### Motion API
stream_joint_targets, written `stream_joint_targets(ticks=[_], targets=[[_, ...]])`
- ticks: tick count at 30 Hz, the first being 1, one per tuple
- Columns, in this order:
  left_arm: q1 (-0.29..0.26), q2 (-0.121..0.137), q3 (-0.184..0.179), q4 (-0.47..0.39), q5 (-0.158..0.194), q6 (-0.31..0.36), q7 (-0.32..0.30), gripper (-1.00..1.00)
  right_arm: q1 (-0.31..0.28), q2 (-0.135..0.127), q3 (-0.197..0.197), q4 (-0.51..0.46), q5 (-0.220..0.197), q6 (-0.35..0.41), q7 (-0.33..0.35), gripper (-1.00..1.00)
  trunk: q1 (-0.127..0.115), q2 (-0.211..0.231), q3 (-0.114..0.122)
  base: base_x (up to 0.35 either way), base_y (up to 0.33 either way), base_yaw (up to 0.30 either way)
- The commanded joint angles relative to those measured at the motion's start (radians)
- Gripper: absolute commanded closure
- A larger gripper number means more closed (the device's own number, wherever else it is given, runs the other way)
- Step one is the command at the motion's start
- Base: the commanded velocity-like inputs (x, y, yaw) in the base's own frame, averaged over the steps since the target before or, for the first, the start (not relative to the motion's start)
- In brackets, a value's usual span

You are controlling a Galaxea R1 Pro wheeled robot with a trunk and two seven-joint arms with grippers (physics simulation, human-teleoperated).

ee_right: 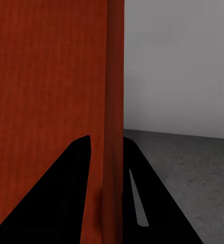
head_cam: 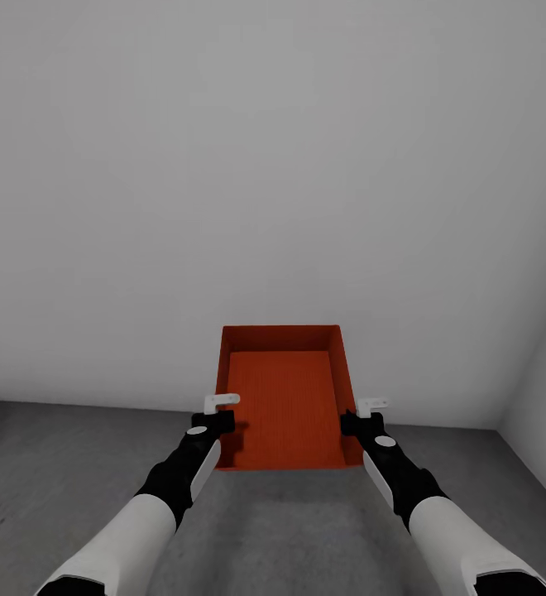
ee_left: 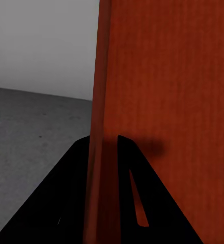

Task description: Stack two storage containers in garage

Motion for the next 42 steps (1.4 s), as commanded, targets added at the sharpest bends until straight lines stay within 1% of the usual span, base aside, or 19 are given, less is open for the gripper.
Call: stream_joint_targets(ticks=[1, 8, 42], targets=[[-0.001, 0.0, -0.003, -0.062, 0.01, 0.004, 0.008, 1.0, 0.0, -0.001, -0.002, 0.001, 0.001, 0.002, -0.006, 1.0, 0.004, -0.008, -0.004, 0.0, 0.0, 0.0], [-0.001, 0.0, -0.002, -0.063, 0.012, 0.004, 0.008, 1.0, -0.001, -0.001, -0.002, 0.001, 0.001, 0.002, -0.006, 1.0, 0.004, -0.008, -0.01, 0.0, 0.0, 0.0], [-0.001, 0.0, -0.002, -0.061, 0.013, 0.004, 0.008, 1.0, 0.0, -0.001, -0.002, 0.008, 0.0, 0.002, -0.006, 1.0, 0.004, -0.008, -0.064, 0.0, 0.0, 0.0]])
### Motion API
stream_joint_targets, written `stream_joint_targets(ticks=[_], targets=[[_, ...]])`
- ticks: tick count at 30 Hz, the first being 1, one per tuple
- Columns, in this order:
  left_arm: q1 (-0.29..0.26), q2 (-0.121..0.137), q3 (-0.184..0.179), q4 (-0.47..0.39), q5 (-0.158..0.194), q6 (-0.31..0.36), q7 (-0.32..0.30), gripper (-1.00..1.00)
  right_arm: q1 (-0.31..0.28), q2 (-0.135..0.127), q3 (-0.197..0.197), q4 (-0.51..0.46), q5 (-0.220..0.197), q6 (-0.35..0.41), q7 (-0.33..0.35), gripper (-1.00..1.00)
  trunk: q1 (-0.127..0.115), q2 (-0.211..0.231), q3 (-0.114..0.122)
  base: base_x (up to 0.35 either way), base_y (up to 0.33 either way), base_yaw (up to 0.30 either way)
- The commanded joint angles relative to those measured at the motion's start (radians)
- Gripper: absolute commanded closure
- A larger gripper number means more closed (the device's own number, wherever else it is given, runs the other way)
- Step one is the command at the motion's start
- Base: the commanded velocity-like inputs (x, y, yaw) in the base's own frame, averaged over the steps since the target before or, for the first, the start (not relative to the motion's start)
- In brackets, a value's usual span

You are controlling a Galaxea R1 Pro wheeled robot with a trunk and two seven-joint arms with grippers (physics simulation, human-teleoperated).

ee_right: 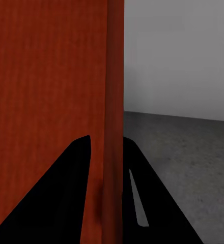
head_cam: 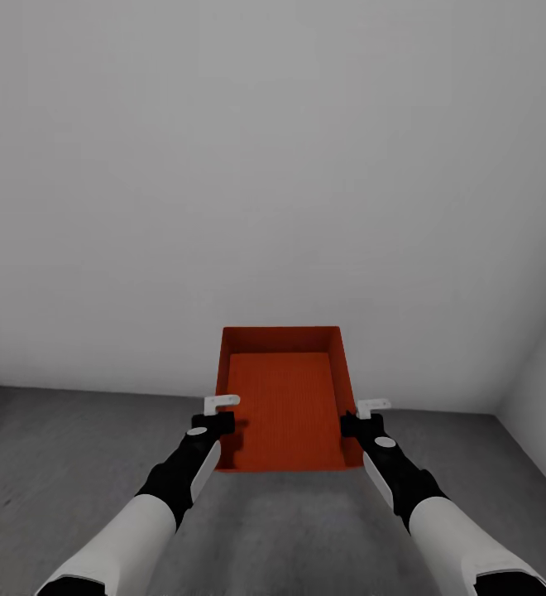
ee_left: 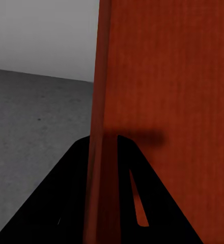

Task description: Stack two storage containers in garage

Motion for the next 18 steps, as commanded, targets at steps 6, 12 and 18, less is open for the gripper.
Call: stream_joint_targets(ticks=[6, 12, 18], targets=[[-0.001, 0.0, -0.003, -0.07, 0.014, 0.004, 0.008, 1.0, 0.0, 0.0, -0.003, 0.0, 0.001, 0.002, -0.006, 1.0, 0.0, -0.001, -0.011, 0.0, 0.0, 0.0], [-0.001, 0.0, -0.003, -0.071, 0.014, 0.004, 0.008, 1.0, 0.0, 0.0, -0.003, -0.001, 0.001, 0.002, -0.006, 1.0, 0.0, -0.001, -0.02, 0.0, 0.0, 0.0], [-0.001, 0.0, -0.003, -0.072, 0.015, 0.004, 0.008, 1.0, 0.0, -0.001, -0.003, -0.001, 0.001, 0.002, -0.006, 1.0, 0.0, -0.001, -0.03, 0.0, 0.0, 0.0]])
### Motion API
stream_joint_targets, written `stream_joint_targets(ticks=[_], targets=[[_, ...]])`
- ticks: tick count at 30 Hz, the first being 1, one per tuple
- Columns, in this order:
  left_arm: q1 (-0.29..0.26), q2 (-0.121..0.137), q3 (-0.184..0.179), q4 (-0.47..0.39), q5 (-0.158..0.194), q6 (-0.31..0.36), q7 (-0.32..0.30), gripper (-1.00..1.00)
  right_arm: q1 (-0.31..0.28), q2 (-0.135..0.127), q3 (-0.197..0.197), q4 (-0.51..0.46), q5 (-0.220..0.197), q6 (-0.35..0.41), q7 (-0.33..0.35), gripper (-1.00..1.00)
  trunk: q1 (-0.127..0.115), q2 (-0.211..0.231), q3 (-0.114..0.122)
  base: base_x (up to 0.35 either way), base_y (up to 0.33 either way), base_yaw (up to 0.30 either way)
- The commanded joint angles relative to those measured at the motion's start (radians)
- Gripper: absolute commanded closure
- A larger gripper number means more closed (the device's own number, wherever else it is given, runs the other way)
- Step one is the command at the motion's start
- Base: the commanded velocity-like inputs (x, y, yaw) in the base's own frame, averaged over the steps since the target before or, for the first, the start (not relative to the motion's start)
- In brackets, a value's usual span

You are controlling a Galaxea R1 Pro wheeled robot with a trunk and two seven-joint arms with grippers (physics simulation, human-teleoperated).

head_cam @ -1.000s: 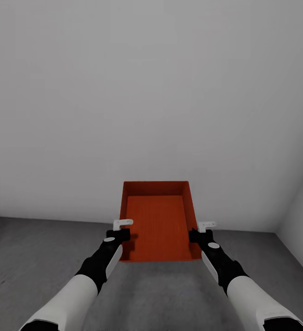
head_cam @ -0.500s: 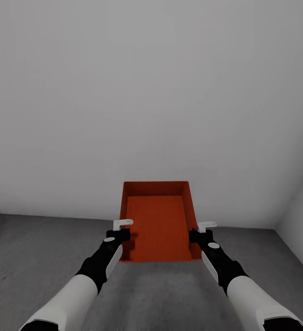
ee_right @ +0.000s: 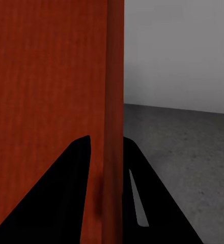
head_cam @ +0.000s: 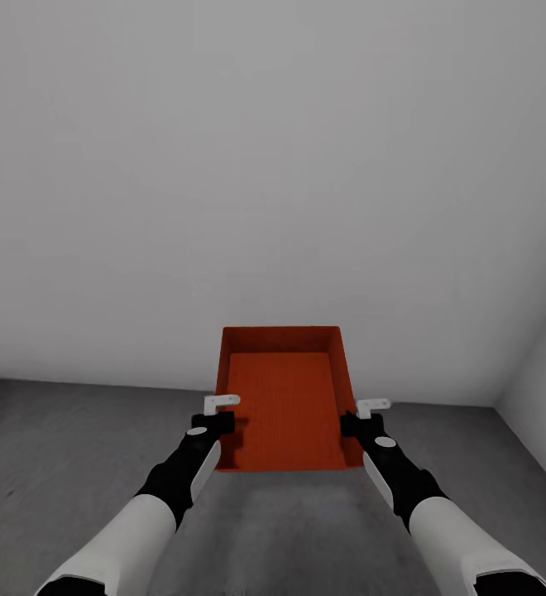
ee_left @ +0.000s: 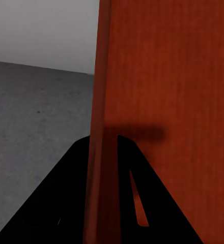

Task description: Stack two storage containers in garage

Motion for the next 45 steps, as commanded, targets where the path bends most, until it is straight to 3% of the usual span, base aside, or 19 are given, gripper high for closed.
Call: stream_joint_targets(ticks=[1, 45], targets=[[-0.001, 0.0, -0.002, -0.071, 0.014, 0.004, 0.008, 1.0, 0.0, -0.001, -0.003, 0.001, 0.001, 0.002, -0.006, 1.0, 0.0, -0.001, -0.003, 0.0, 0.0, 0.0], [-0.001, 0.0, -0.001, -0.07, 0.011, 0.004, 0.008, 1.0, 0.0, 0.001, -0.003, -0.003, 0.003, 0.002, -0.006, 1.0, 0.0, -0.001, -0.073, 0.0, 0.0, 0.0]])
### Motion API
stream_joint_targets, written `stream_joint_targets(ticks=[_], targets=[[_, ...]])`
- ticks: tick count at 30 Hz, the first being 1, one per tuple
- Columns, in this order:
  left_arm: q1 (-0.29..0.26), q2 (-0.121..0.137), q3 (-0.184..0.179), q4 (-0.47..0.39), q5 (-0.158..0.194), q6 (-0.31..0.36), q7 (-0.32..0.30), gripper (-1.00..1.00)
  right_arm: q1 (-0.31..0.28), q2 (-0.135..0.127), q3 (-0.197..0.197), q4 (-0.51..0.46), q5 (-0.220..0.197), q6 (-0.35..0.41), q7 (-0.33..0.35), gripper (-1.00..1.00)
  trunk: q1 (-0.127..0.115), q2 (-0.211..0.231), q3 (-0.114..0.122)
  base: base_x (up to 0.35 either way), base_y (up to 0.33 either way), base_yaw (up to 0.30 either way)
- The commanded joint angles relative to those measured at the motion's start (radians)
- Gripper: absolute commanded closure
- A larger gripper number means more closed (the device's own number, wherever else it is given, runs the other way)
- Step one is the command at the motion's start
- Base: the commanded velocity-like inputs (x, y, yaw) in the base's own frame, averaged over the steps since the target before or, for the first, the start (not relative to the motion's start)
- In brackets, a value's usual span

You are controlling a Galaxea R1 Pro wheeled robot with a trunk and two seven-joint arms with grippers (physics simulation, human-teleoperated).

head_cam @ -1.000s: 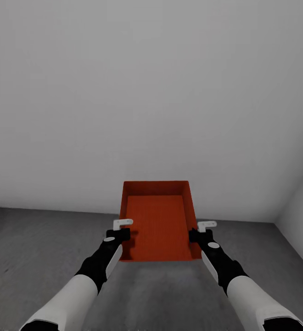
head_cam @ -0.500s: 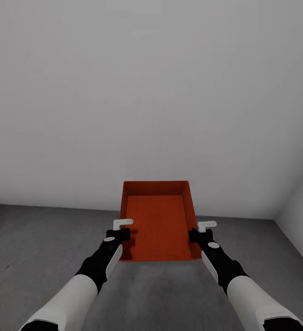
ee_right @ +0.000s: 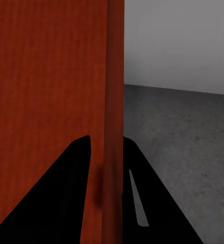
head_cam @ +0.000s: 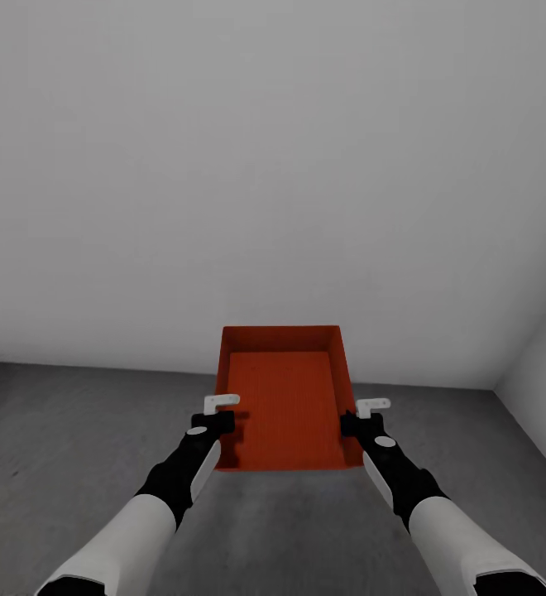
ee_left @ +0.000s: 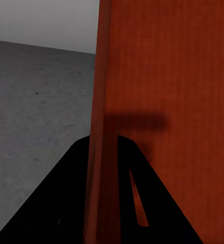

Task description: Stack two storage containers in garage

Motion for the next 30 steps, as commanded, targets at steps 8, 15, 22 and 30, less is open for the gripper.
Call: stream_joint_targets(ticks=[8, 15, 22, 30], targets=[[-0.001, 0.0, -0.001, -0.067, 0.013, 0.004, 0.008, 1.0, 0.0, 0.001, 0.0, 0.001, 0.0, 0.002, -0.005, 1.0, 0.0, -0.001, -0.014, 0.0, 0.0, 0.0], [-0.001, 0.0, -0.001, -0.067, 0.012, 0.004, 0.008, 1.0, 0.0, 0.001, 0.0, 0.001, 0.0, 0.002, -0.005, 1.0, 0.0, -0.001, -0.025, 0.0, 0.0, 0.0], [-0.001, 0.0, -0.002, -0.066, 0.012, 0.004, 0.008, 1.0, 0.0, 0.001, 0.0, 0.001, 0.0, 0.002, -0.005, 1.0, 0.0, -0.001, -0.036, 0.0, 0.0, 0.0], [-0.001, 0.0, -0.002, -0.066, 0.013, 0.004, 0.008, 1.0, 0.0, 0.001, 0.0, 0.001, 0.0, 0.002, -0.005, 1.0, 0.0, -0.001, -0.049, 0.0, 0.0, 0.0]])
